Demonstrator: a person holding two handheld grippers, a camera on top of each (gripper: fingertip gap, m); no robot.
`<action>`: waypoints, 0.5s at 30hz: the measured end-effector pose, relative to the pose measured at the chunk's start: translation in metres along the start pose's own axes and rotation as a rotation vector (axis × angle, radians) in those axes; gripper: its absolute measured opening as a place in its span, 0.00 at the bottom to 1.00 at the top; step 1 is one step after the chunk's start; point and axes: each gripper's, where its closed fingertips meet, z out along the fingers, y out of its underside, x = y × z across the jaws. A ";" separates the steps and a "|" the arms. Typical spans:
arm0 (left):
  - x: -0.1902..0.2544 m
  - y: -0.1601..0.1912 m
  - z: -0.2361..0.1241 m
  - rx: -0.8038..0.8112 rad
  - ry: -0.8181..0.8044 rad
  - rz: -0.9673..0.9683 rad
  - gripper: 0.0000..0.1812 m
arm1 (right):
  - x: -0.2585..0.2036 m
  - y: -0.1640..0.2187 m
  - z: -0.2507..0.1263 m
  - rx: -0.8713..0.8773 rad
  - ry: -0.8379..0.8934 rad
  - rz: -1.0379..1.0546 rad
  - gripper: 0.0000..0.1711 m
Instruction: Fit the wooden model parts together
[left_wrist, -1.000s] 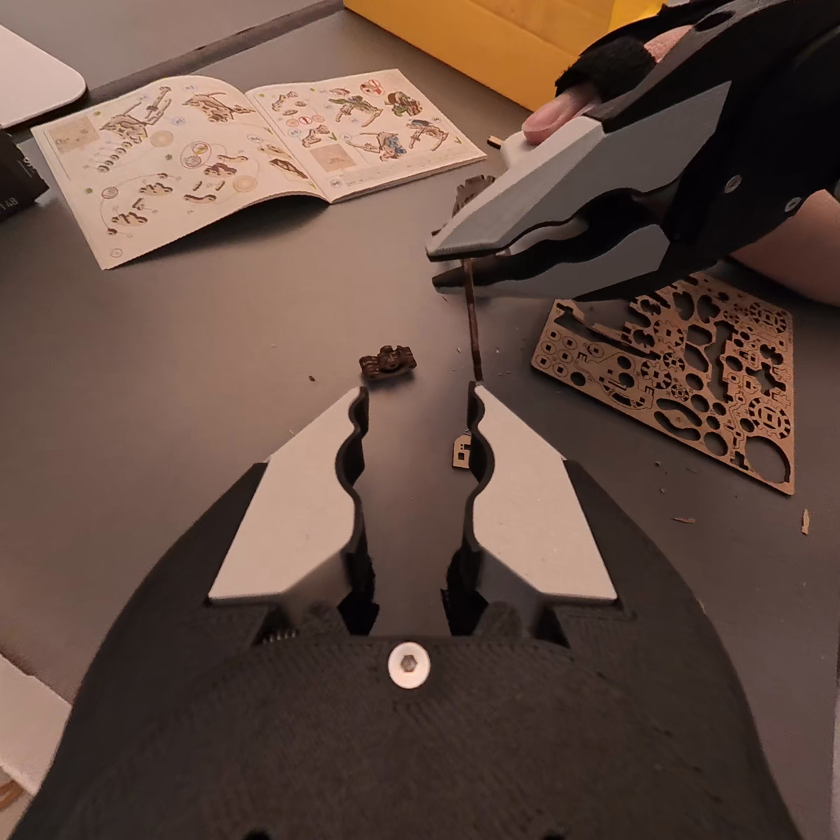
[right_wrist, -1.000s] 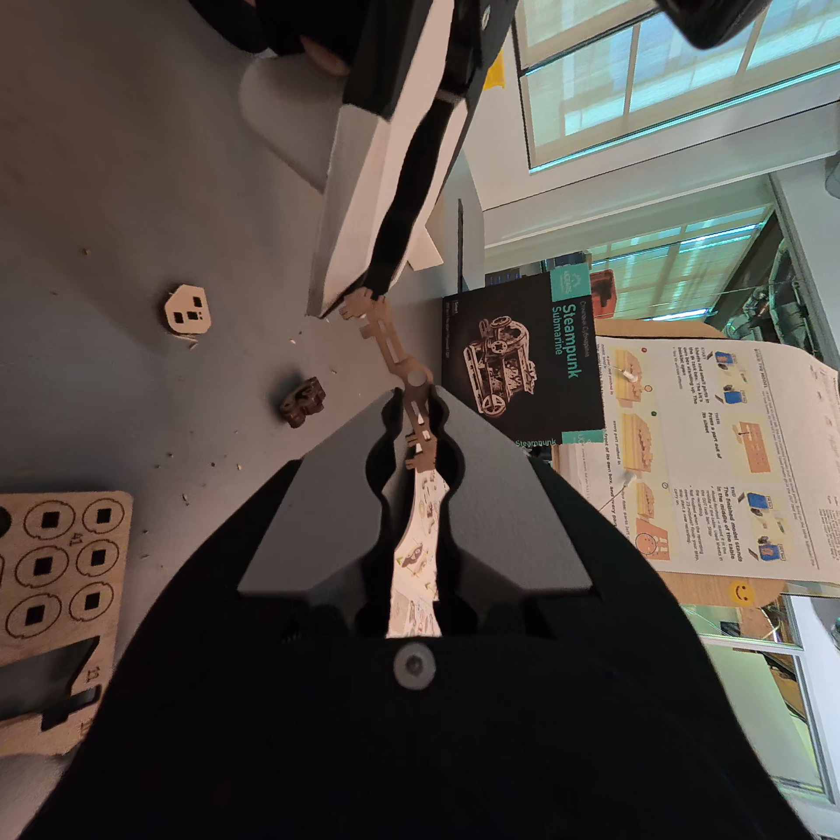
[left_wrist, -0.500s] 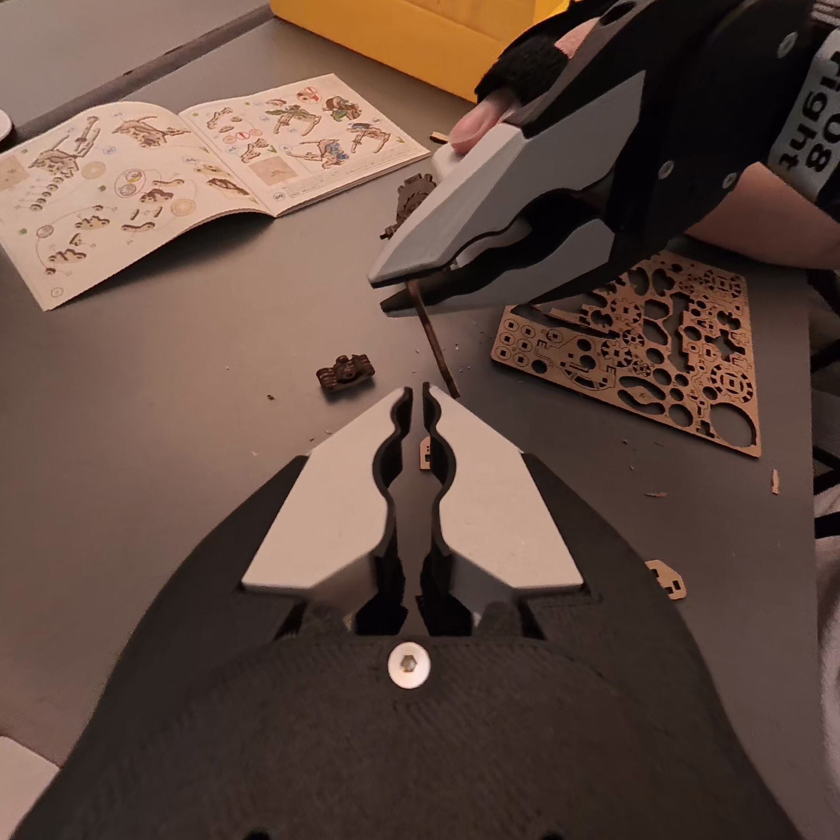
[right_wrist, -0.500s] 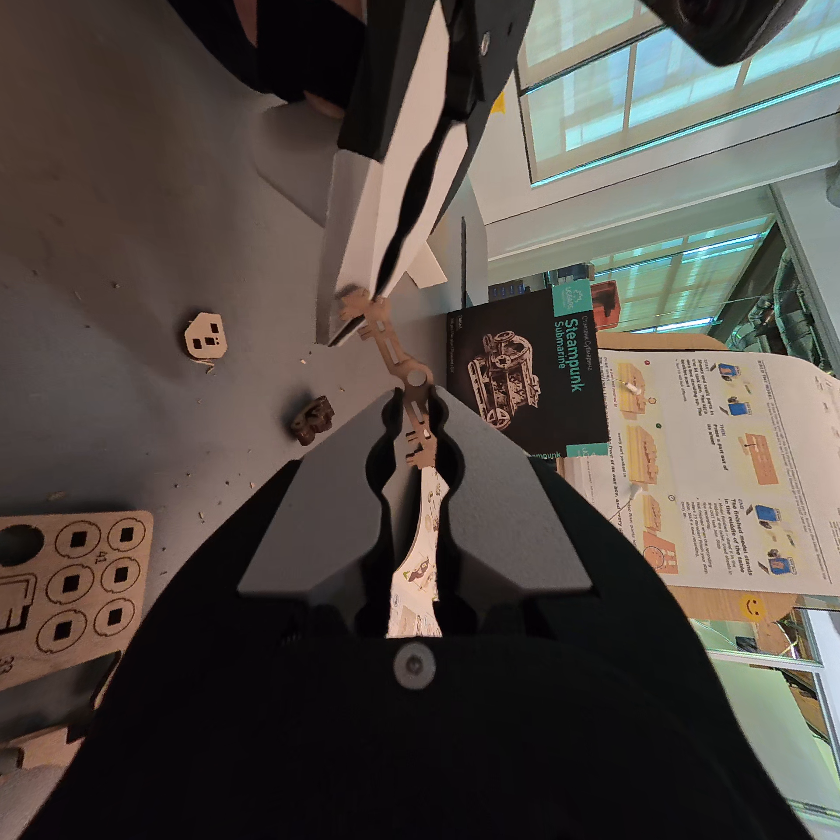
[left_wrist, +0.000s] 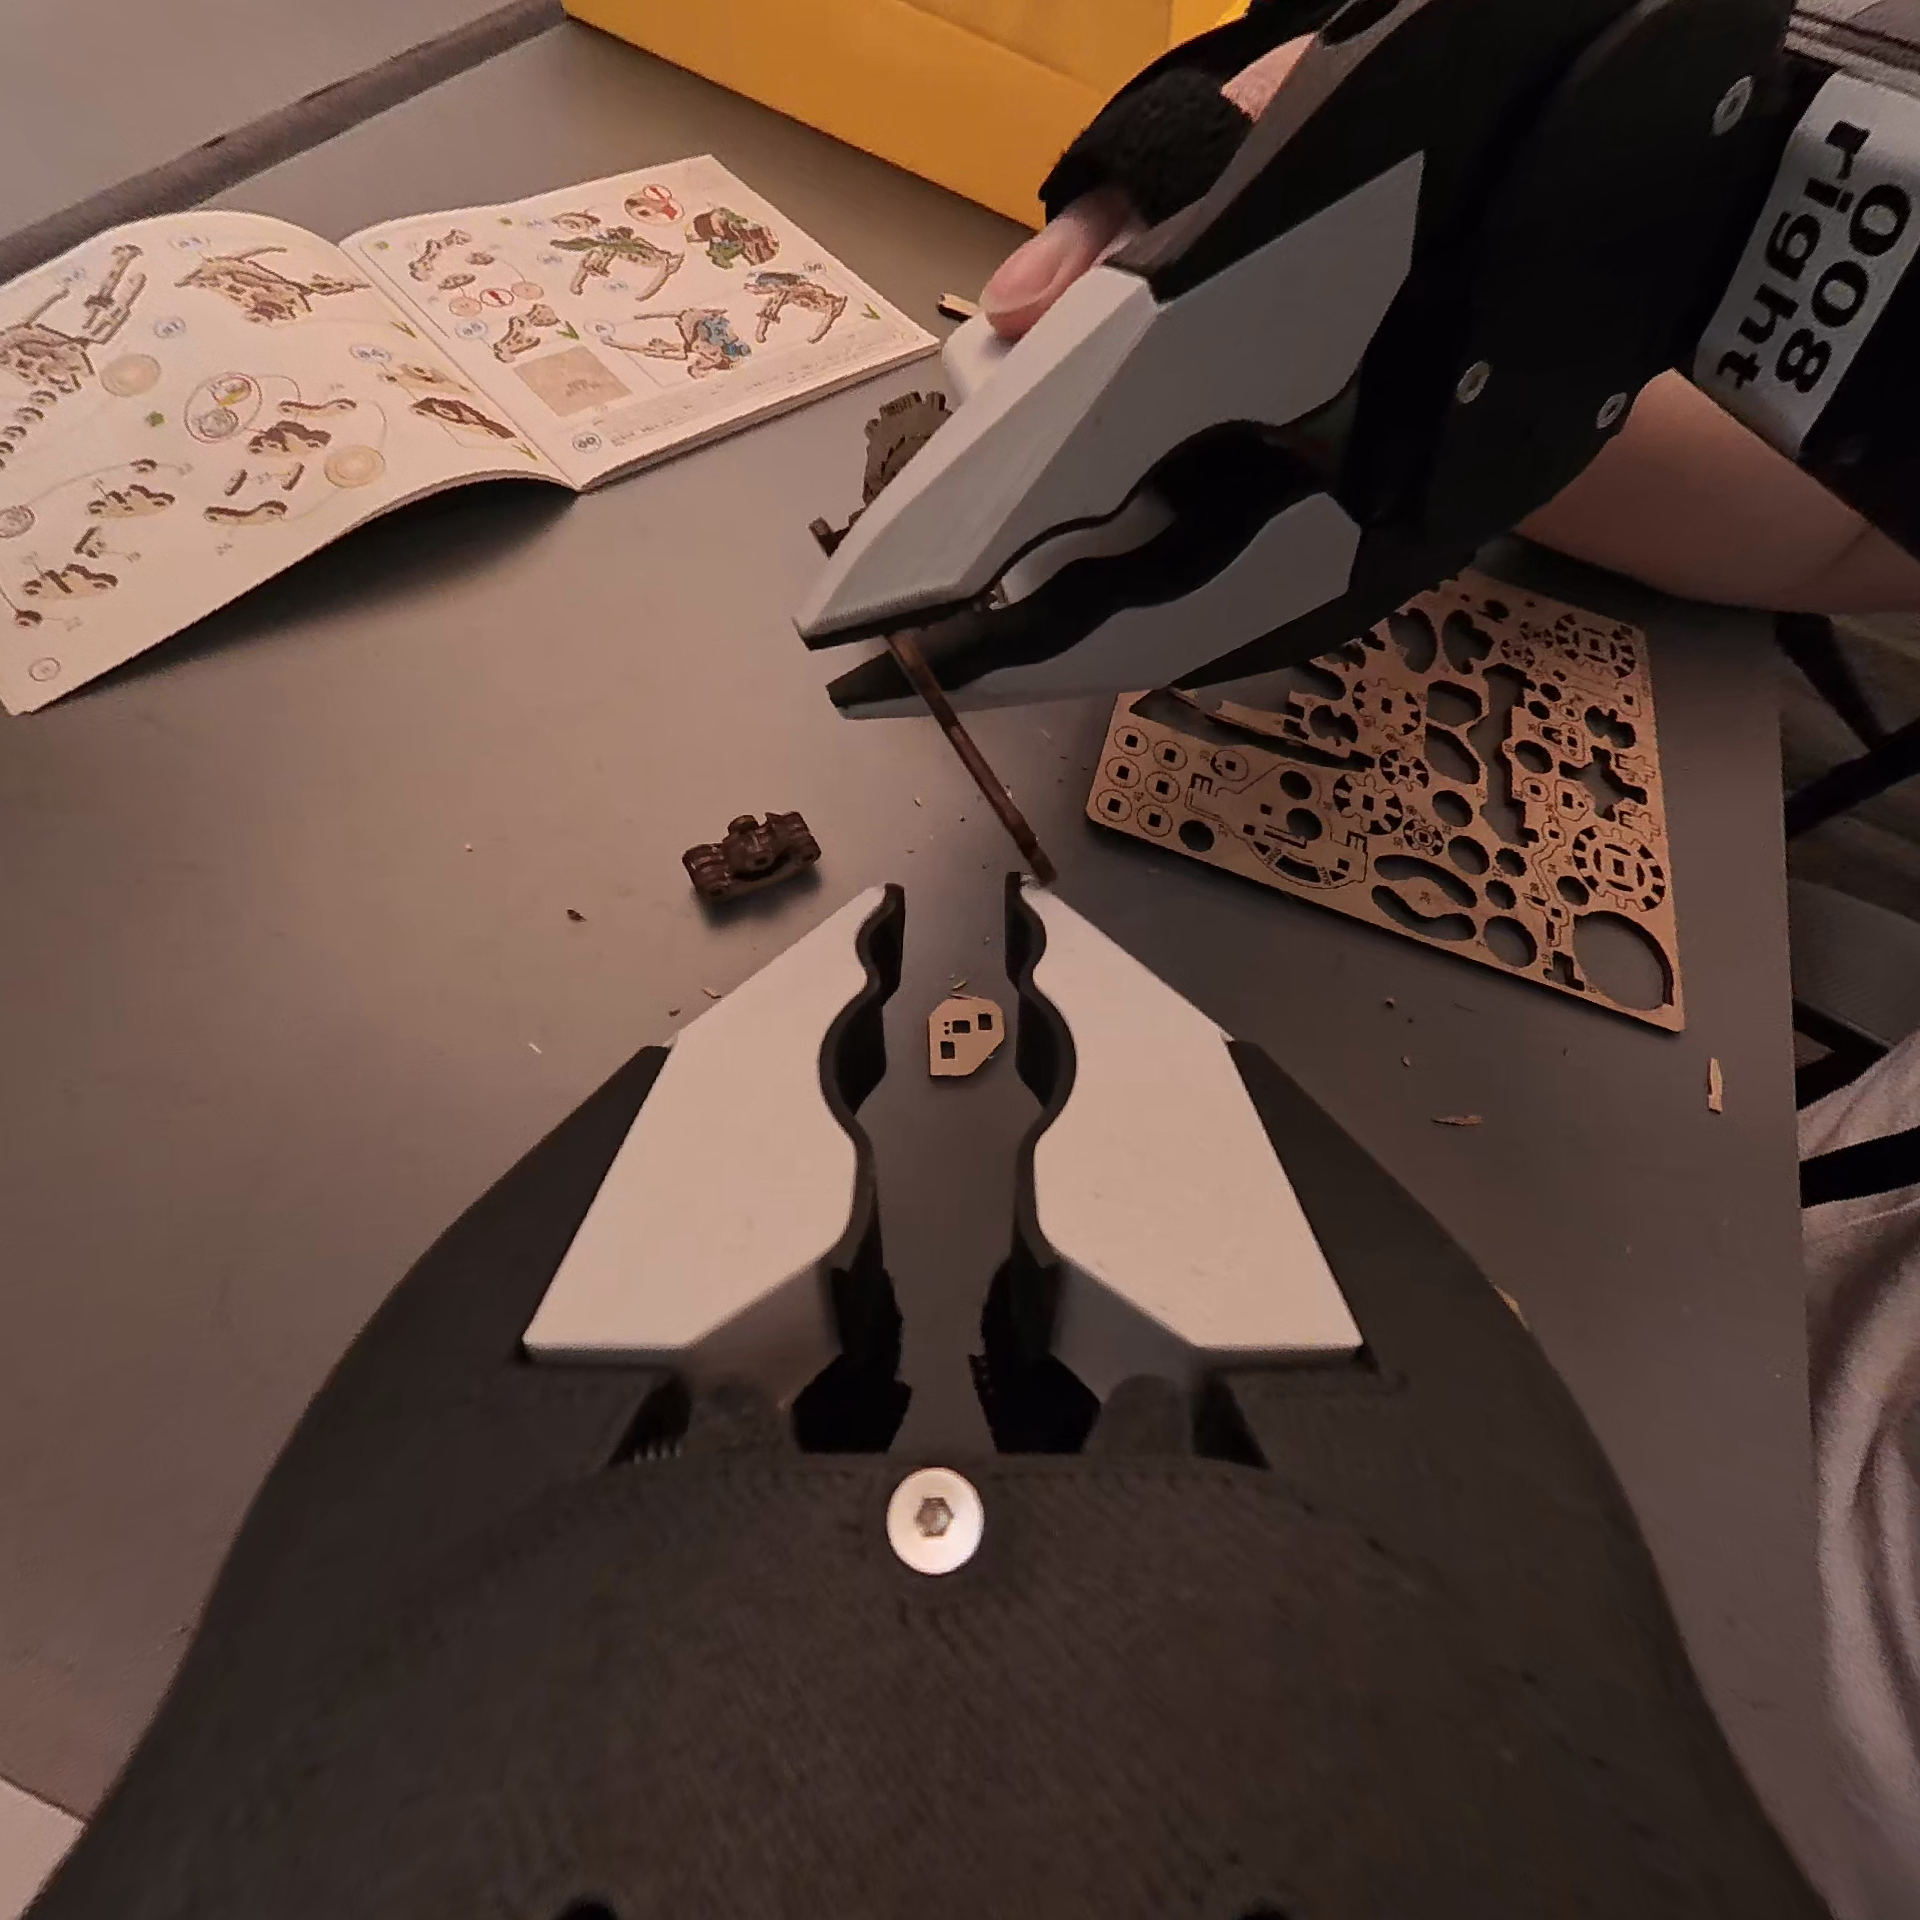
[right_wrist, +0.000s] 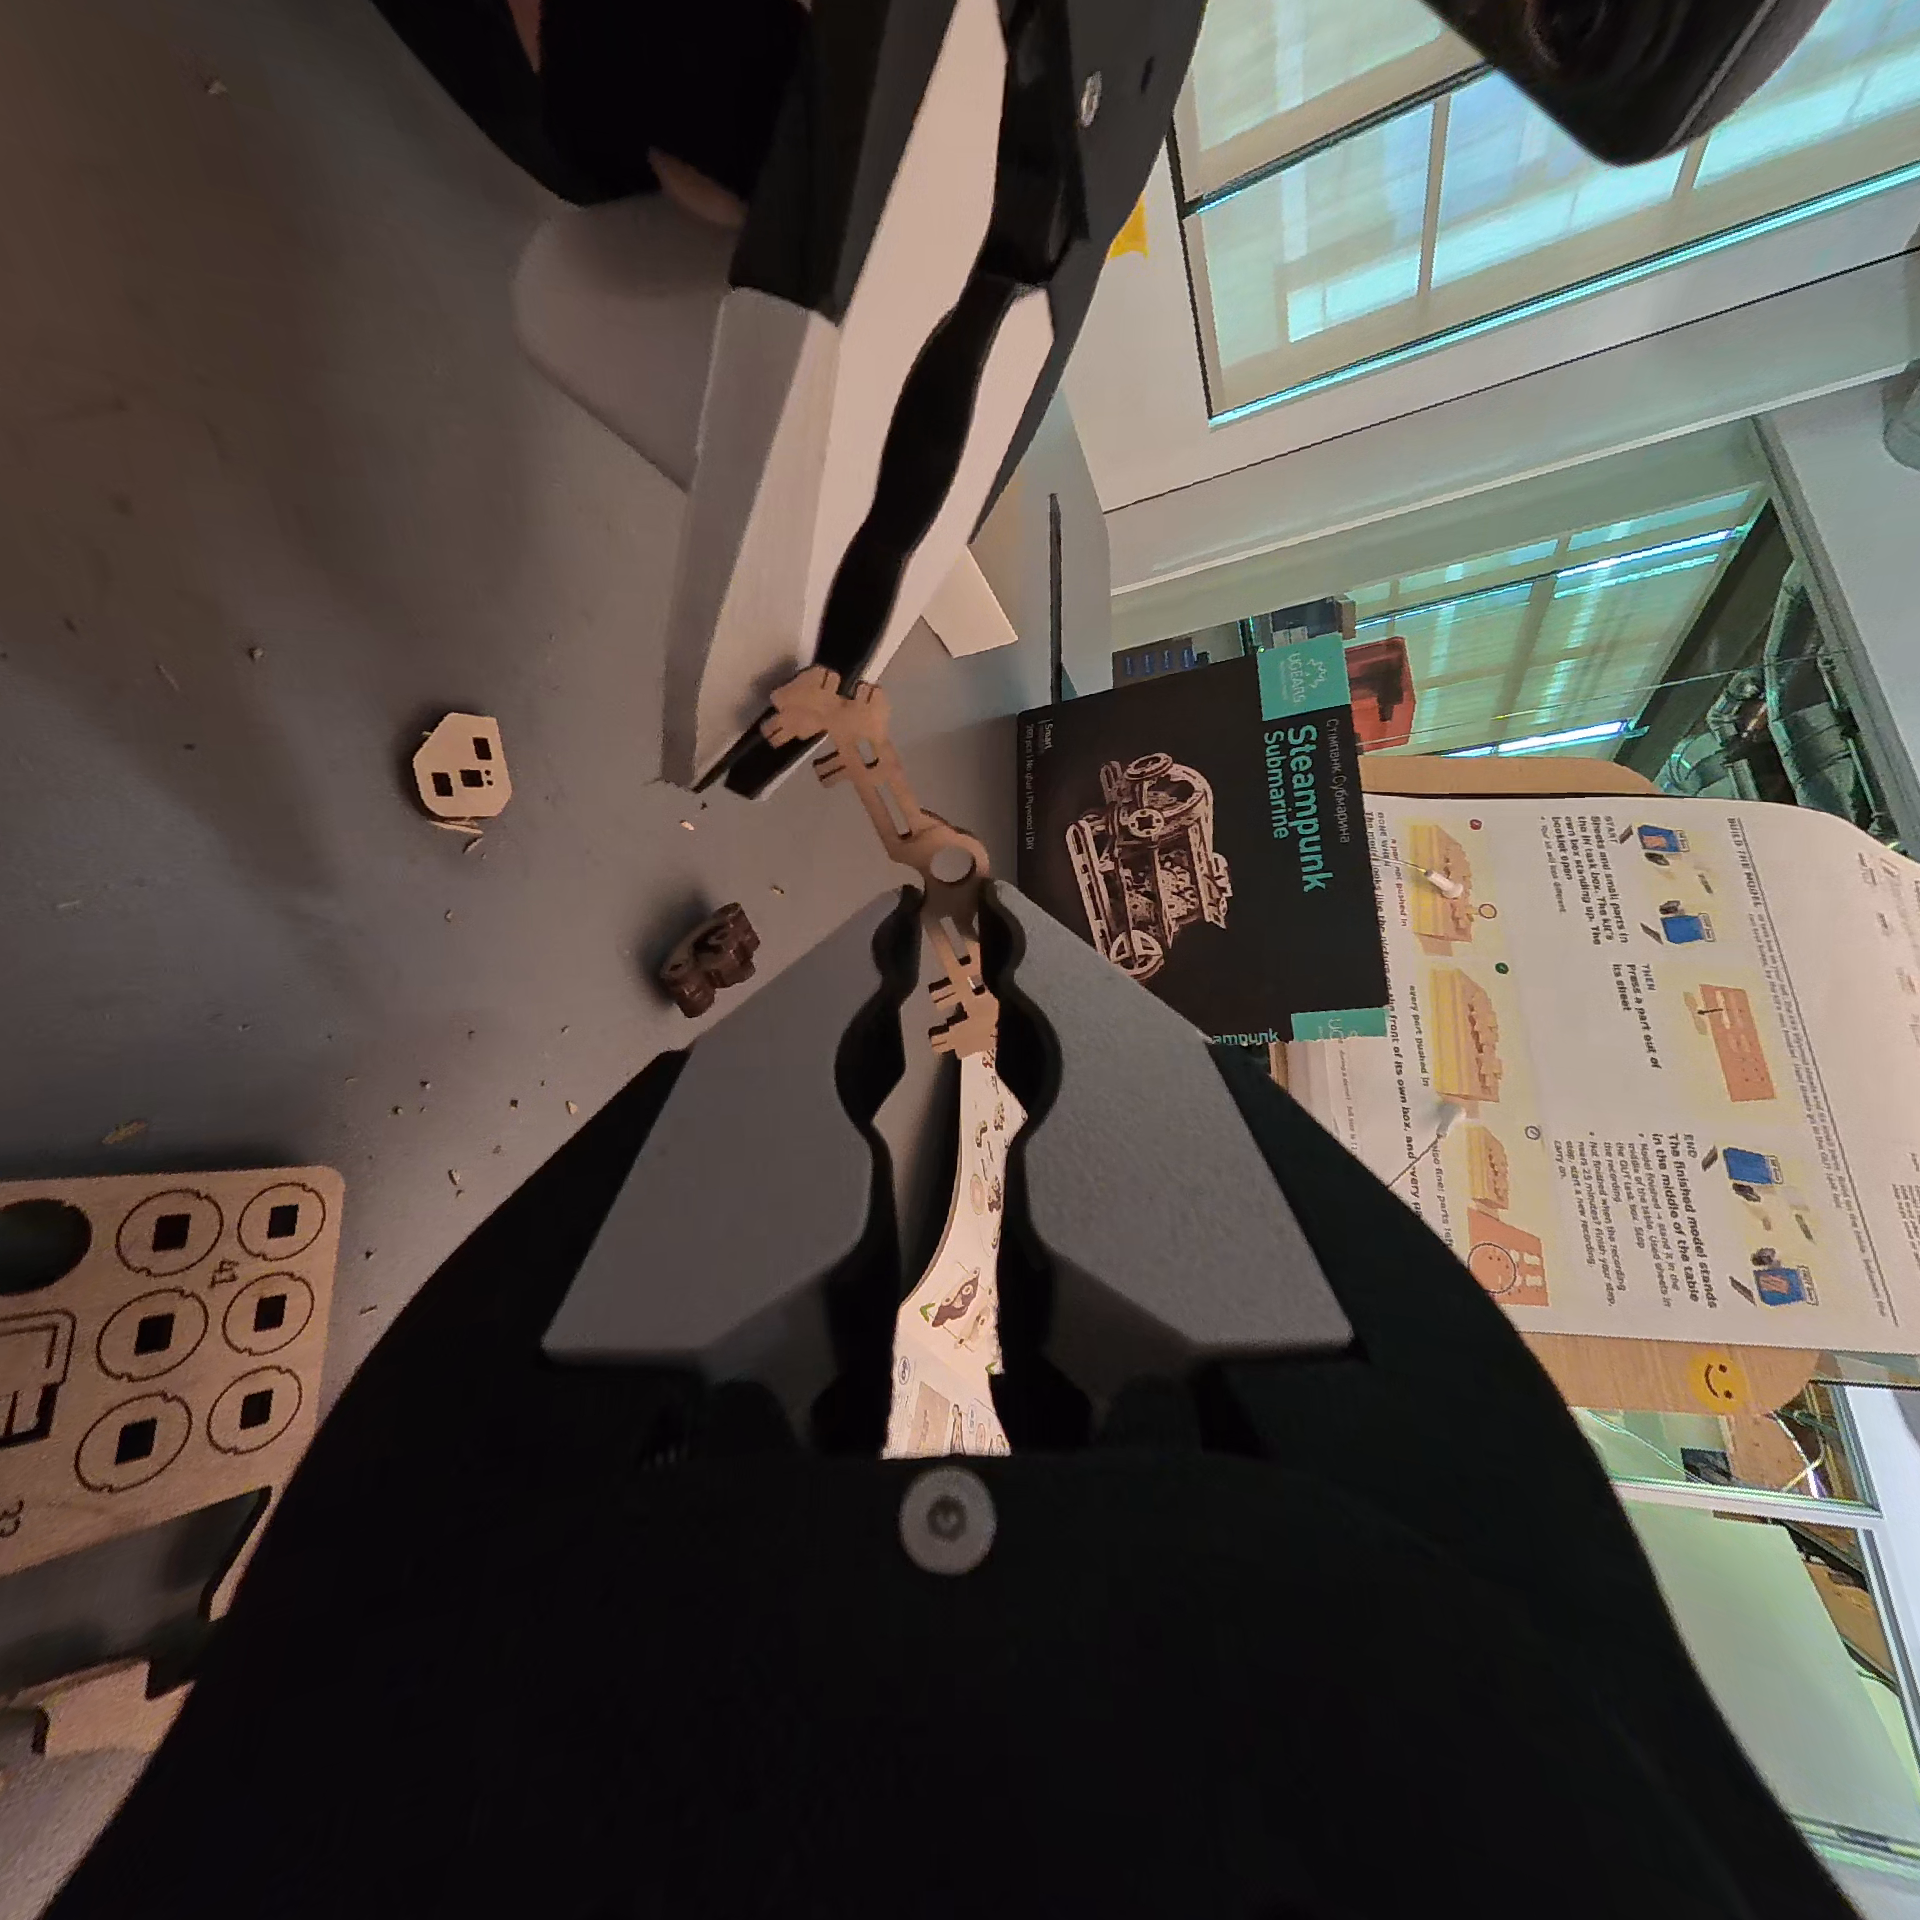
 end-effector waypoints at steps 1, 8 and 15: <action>0.001 -0.001 0.000 0.006 0.003 0.000 0.10 | 0.000 0.000 0.000 -0.001 0.001 -0.001 0.06; 0.005 -0.006 -0.003 0.033 0.025 0.006 0.10 | 0.001 0.001 0.000 -0.003 0.002 0.000 0.06; 0.008 -0.007 -0.002 0.031 0.033 0.033 0.10 | 0.000 0.000 0.000 -0.002 0.000 -0.005 0.06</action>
